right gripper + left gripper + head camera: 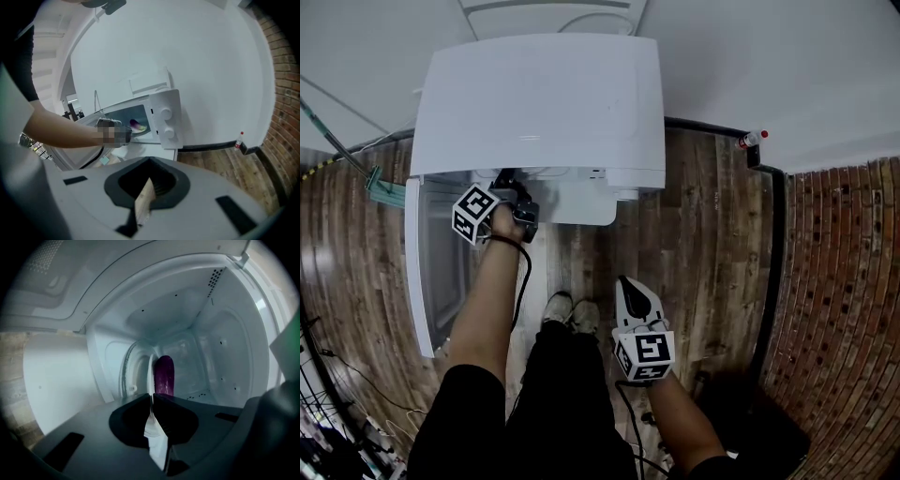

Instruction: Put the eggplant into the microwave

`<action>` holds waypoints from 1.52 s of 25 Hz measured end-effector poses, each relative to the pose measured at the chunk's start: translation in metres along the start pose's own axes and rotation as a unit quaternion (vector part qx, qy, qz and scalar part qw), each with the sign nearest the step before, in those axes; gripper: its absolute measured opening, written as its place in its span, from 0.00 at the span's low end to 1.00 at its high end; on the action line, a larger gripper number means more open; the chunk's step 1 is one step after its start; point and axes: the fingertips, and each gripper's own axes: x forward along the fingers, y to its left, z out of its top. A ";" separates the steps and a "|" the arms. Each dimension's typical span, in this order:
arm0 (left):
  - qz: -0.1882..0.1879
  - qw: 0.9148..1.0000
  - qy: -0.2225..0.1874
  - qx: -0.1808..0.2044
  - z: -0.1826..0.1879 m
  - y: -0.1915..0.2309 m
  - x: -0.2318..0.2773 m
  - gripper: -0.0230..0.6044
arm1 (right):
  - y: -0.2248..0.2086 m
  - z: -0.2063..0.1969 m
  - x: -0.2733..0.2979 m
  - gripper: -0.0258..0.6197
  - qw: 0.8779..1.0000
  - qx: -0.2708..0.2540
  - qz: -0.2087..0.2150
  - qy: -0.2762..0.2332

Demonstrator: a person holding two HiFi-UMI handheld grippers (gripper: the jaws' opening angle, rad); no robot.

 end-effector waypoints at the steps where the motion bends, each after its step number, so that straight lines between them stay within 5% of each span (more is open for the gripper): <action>1: 0.006 1.000 0.001 0.020 0.000 -0.001 0.000 0.06 | 0.001 -0.002 0.000 0.05 1.000 0.002 0.002 0.002; 6: 0.053 0.986 0.004 0.159 0.005 -0.005 -0.001 0.11 | 0.012 -0.014 -0.002 0.05 1.000 -0.002 0.012 0.019; 11: 0.127 0.946 -0.014 0.297 0.019 -0.002 -0.004 0.26 | 0.017 -0.018 -0.003 0.05 1.000 0.000 0.010 0.025; 18: 0.106 0.949 -0.017 0.297 0.016 -0.010 -0.024 0.28 | 0.025 -0.006 -0.004 0.05 1.000 0.011 0.013 0.016; 20: 0.117 0.940 -0.009 0.320 0.012 -0.011 -0.042 0.03 | 0.031 0.004 -0.004 0.05 1.000 0.014 0.017 0.010; 25: 0.081 0.930 0.039 0.357 -0.011 -0.042 -0.103 0.03 | 0.054 0.045 -0.018 0.05 1.000 0.008 0.030 -0.006; 28: 0.039 0.913 0.074 0.399 -0.031 -0.084 -0.149 0.03 | 0.065 0.081 -0.037 0.05 0.999 0.001 0.034 -0.023; 34: 0.016 0.862 0.113 0.494 -0.054 -0.169 -0.233 0.03 | 0.083 0.147 -0.081 0.05 0.998 -0.002 0.026 -0.054; 38: 0.000 0.854 0.107 0.510 -0.047 -0.236 -0.278 0.03 | 0.097 0.195 -0.109 0.05 0.997 0.008 0.024 -0.078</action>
